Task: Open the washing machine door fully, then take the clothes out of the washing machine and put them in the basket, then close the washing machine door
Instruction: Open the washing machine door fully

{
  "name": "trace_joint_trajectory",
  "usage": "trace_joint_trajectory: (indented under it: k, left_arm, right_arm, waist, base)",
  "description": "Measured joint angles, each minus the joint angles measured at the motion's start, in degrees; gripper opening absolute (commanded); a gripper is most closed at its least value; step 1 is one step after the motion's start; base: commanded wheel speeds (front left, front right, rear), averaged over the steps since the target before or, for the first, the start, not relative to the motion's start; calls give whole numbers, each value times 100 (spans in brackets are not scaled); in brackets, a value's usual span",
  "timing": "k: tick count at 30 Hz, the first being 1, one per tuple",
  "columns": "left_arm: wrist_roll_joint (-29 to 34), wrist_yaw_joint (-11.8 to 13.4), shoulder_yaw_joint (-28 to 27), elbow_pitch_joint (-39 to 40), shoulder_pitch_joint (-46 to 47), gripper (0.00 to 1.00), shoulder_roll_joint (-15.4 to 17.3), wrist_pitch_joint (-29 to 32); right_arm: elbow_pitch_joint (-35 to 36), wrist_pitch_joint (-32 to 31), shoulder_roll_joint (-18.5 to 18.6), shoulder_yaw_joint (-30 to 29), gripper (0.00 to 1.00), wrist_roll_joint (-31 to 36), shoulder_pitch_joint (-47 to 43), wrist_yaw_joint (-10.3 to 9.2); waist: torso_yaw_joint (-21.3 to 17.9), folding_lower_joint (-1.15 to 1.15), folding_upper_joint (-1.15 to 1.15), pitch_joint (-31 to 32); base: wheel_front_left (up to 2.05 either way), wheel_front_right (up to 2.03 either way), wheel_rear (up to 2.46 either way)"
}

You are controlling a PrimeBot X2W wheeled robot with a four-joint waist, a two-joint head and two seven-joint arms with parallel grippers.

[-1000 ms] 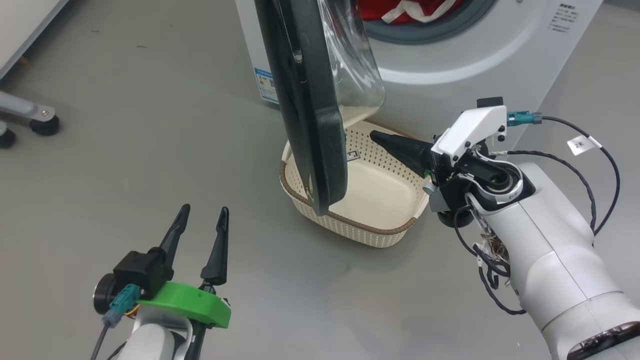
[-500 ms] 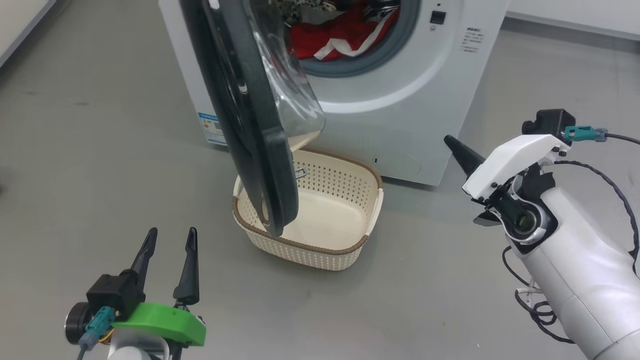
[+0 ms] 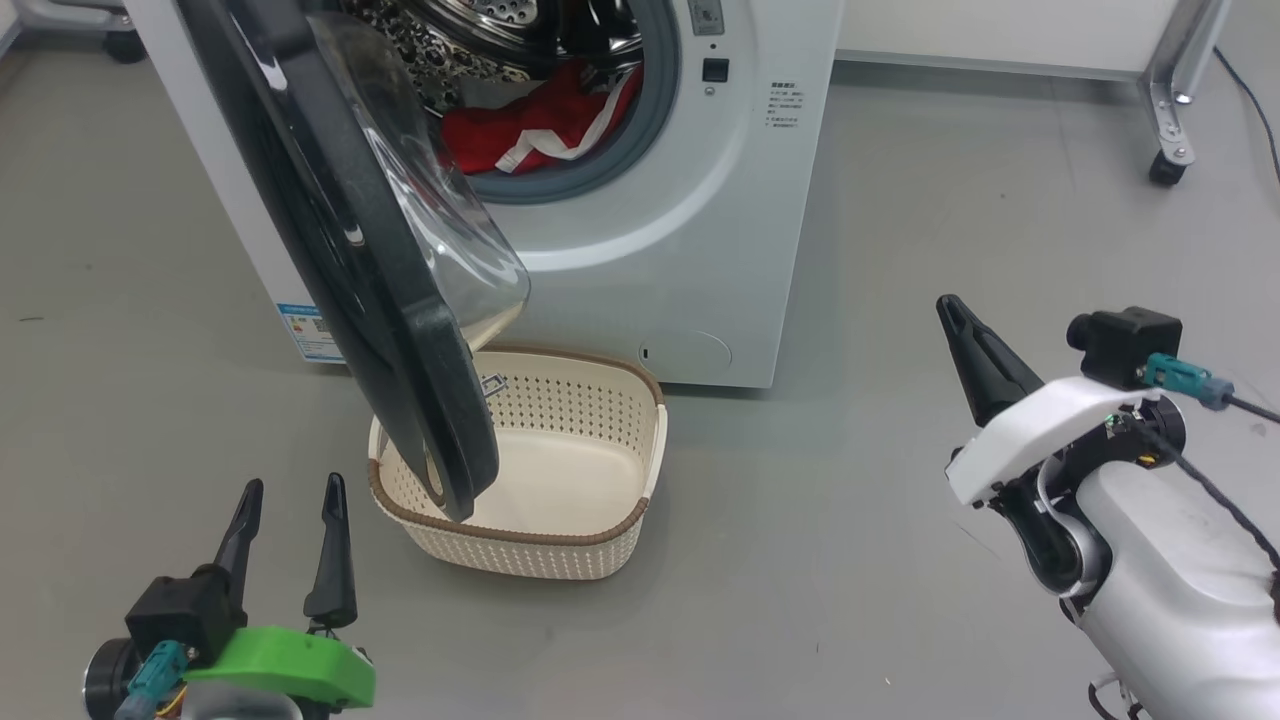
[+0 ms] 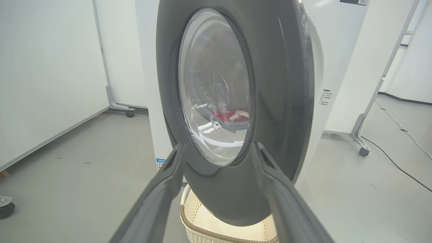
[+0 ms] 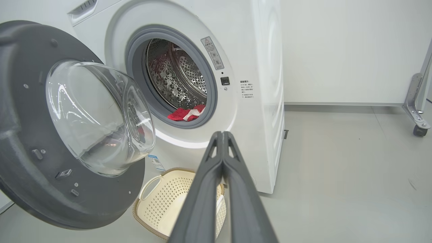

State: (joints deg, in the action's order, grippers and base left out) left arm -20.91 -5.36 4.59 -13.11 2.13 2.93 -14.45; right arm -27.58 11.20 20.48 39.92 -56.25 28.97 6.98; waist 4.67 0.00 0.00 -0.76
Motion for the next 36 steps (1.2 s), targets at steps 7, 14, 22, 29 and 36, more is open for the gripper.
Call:
trace_joint_trajectory:
  k: [7, 14, 22, 29, 36]
  left_arm:
    - [93, 0, -47, 62, -38, 100, -3, 0]
    - [93, 0, -221, 109, -150, 100, -3, 0]
    - [121, -7, -294, 148, -165, 100, -10, 0]
    - [125, -8, -353, 164, -204, 100, -14, 0]
    - [125, -24, -372, 166, -204, 100, -18, 0]
  right_arm:
    - [132, 380, 130, 0, 0, 377, -500, -170]
    - [349, 375, 149, -115, 0, 795, -837, -528]
    - [980, 366, 18, -858, 100, 1263, -1207, -958]
    - [1416, 366, -110, -1140, 100, 1703, -1631, -1066]
    - [1686, 366, -233, -1349, 100, 1925, -1947, -1068]
  waist:
    - [-213, 0, 0, 109]
    - [-350, 0, 0, 137]
    - [-469, 0, 0, 124]
    - [-581, 0, 0, 100]
    - [-602, 0, 0, 71]
  base:
    - [0, 0, 0]
    - [0, 0, 0]
    - [0, 0, 0]
    - [0, 0, 0]
    - [0, 0, 0]
